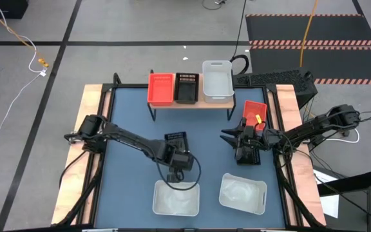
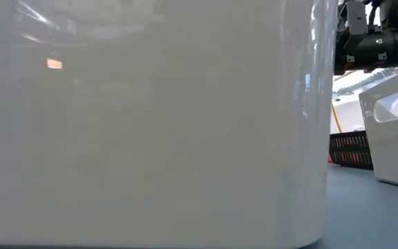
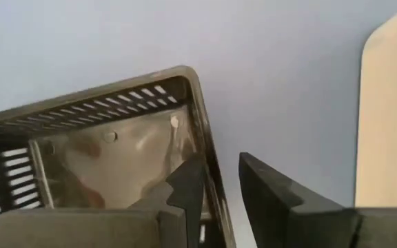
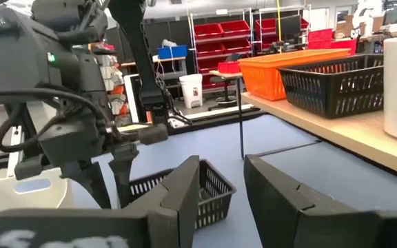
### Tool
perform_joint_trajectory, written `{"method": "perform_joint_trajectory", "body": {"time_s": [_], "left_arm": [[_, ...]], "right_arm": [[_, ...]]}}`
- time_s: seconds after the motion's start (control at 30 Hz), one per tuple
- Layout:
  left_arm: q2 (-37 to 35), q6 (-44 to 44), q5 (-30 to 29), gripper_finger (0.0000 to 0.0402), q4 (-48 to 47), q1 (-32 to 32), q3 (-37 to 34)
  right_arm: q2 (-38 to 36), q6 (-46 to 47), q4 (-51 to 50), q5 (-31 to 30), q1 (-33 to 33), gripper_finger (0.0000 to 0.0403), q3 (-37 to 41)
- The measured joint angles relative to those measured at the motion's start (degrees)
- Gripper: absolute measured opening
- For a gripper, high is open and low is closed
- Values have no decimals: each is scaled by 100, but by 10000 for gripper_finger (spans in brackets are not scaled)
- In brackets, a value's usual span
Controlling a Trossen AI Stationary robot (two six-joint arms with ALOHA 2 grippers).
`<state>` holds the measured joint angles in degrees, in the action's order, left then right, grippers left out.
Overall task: Stack baskets on shelf by color
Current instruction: Stack the left black bin on top of the other black bin on the shelf
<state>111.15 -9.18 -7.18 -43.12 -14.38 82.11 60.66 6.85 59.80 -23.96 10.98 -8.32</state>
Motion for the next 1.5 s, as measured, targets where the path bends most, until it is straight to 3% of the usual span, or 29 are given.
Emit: {"method": "perform_joint_trajectory", "body": {"time_s": [0.6,0.8,1.17,1.5], "left_arm": [[208,-36,-85,90,-74,34,-2],[22,80,-87,16,-676,95,261],[-63,881,-116,8,-2117,130,1996],[-66,1682,-1607,6,-3303,374,4225]], "right_arm": [[-2,0,25,-1,0,109,0],[-2,9,41,-1,0,109,0],[0,61,19,-1,0,109,-2],[0,61,-3,-1,0,109,-2]]}}
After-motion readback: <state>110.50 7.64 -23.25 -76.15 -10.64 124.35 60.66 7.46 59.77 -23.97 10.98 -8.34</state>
